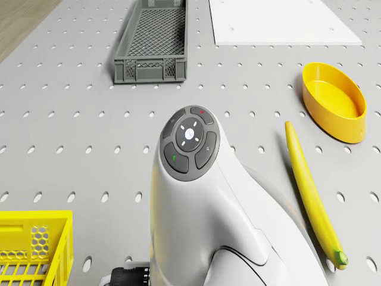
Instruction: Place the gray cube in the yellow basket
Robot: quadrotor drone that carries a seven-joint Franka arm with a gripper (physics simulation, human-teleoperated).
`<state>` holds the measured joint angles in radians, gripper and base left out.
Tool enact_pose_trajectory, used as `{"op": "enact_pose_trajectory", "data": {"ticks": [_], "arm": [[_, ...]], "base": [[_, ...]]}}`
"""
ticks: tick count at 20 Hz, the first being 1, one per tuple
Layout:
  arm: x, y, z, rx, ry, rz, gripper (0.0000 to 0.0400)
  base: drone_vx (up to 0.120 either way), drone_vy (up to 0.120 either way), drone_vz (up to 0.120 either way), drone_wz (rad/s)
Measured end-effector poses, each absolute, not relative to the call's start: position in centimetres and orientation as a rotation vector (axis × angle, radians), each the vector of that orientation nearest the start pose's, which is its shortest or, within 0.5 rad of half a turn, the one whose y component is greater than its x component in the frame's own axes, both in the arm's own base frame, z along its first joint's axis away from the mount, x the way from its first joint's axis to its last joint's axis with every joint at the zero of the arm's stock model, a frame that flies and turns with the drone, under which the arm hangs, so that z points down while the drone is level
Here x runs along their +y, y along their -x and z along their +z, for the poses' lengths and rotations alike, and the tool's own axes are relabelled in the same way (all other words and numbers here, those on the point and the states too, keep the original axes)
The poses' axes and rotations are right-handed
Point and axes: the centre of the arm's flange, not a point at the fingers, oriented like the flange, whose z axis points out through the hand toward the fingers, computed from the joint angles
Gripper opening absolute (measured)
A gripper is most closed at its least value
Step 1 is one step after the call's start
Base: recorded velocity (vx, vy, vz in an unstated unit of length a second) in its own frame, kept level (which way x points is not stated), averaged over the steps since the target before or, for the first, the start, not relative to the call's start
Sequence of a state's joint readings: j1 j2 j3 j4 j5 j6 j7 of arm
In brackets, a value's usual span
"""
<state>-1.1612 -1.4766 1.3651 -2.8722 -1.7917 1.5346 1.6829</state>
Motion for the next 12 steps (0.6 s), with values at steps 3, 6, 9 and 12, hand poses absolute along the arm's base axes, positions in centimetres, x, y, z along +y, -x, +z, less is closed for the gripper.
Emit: {"op": "enact_pose_trajectory", "data": {"ticks": [3,6,9,12], "arm": [[0.00,-30.68,49.07,-0.002,-0.001,0.785,0.0400],[0.00,-30.68,49.07,-0.002,-0.001,0.785,0.0400],[0.00,-30.68,49.07,-0.002,-0.001,0.785,0.0400],[0.00,-30.68,49.07,-0.002,-0.001,0.785,0.0400]], "base": [[0.120,-0.040,-0.067,0.000],[0.120,-0.053,0.000,0.000],[0.000,0.000,0.000,0.000],[0.000,0.000,-0.067,0.000]]}}
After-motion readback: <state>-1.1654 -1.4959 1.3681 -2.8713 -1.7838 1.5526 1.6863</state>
